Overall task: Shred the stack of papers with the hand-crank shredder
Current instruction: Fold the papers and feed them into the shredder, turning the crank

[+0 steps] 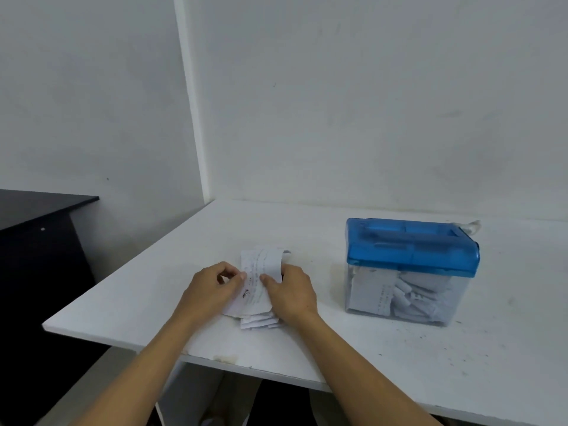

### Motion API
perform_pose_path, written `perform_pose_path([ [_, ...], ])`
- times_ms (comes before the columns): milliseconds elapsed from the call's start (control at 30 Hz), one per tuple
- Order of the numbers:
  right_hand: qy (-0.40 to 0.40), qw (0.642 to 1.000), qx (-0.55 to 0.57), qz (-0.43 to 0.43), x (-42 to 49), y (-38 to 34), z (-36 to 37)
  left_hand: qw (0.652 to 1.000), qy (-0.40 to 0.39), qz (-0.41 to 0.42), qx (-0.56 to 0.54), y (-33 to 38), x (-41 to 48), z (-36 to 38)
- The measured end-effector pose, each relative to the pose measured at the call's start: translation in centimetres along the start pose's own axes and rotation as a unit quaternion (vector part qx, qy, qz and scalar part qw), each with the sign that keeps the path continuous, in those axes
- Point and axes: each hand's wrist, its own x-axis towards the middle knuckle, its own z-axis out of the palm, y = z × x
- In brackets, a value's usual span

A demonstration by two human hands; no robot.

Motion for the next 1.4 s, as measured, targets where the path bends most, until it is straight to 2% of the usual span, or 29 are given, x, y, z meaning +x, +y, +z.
perform_pose_path([
  [133,0.005,0.997,0.072,-0.002,-0.2,-0.1,-0.5,0.993,-0.054,-0.035,-0.102,0.6,0.2,-0.6],
  [200,0.013,0.995,0.098,0.005,-0.2,0.0,-0.6,0.99,-0.081,-0.053,-0.101,0.9,0.3,-0.8],
  [333,0.047,0.989,0.138,0.014,0.0,0.0,-0.9,0.989,-0.084,-0.069,-0.102,1.0,0.4,-0.8],
  [633,0.078,0.976,0.201,0.014,0.0,0.4,-1.2,0.995,-0.066,-0.071,-0.022,0.4,0.7,-0.3],
  [900,0.096,0.965,0.244,0.008,0.1,0.3,-1.2,0.997,-0.033,-0.039,0.066,-0.2,0.5,0.5],
  [1033,0.079,0.972,0.218,-0.033,-0.1,-1.5,-2.1,0.999,-0.004,-0.052,0.002,0.2,0.6,-0.2],
  [1167,0.039,0.972,0.22,-0.078,-0.5,-3.8,-5.2,0.993,0.03,-0.001,-0.113,4.3,0.4,-1.2],
  [1267,0.035,0.97,0.209,-0.115,-0.9,-5.5,-7.8,0.983,-0.009,0.039,-0.181,9.6,0.3,-2.0],
  [1400,0.067,0.966,0.197,-0.154,-1.6,-7.6,-11.6,0.97,-0.038,0.112,-0.213,16.0,0.5,-1.6],
])
